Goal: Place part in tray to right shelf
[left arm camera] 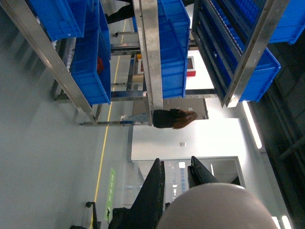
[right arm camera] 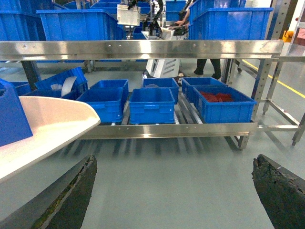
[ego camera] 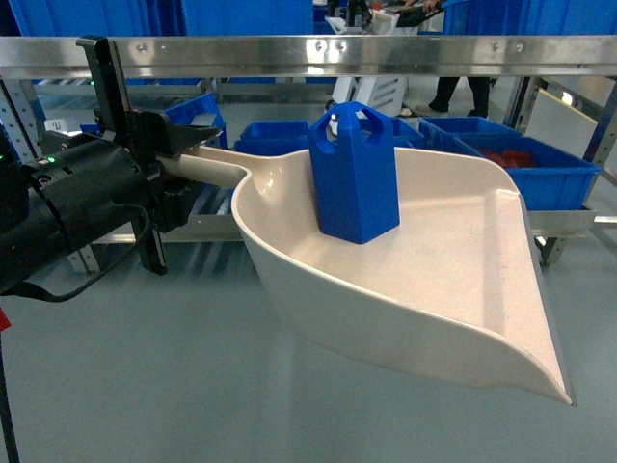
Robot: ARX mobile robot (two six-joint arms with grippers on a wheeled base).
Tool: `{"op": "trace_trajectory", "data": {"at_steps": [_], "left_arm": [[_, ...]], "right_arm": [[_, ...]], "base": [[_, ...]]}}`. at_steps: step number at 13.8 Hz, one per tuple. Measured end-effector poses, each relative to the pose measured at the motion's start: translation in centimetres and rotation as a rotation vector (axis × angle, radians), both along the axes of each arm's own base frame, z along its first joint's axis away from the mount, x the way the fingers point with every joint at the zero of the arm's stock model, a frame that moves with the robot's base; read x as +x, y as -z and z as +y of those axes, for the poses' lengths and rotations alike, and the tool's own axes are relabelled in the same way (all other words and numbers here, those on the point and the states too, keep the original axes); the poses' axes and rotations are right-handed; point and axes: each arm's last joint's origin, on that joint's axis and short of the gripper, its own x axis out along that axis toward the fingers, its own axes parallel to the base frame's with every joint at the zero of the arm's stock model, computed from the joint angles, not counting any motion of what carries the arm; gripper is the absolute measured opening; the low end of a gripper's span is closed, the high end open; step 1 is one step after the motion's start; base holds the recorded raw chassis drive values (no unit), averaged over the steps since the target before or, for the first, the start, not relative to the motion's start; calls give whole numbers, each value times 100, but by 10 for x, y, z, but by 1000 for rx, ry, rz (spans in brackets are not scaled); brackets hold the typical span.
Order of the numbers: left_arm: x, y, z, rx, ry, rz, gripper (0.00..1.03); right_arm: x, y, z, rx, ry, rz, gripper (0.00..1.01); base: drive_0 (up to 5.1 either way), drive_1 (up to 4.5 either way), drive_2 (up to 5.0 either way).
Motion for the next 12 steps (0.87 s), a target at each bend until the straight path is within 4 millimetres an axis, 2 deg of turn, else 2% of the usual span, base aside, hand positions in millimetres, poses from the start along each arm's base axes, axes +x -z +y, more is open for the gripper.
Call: {"op": "trace_trajectory", "data": {"at_steps": [12], "left_arm": [[0, 0, 0, 0, 0, -1, 13]], "right_arm": [[0, 0, 0, 0, -2, -2, 98]], "base": [[0, 0, 0]]}}
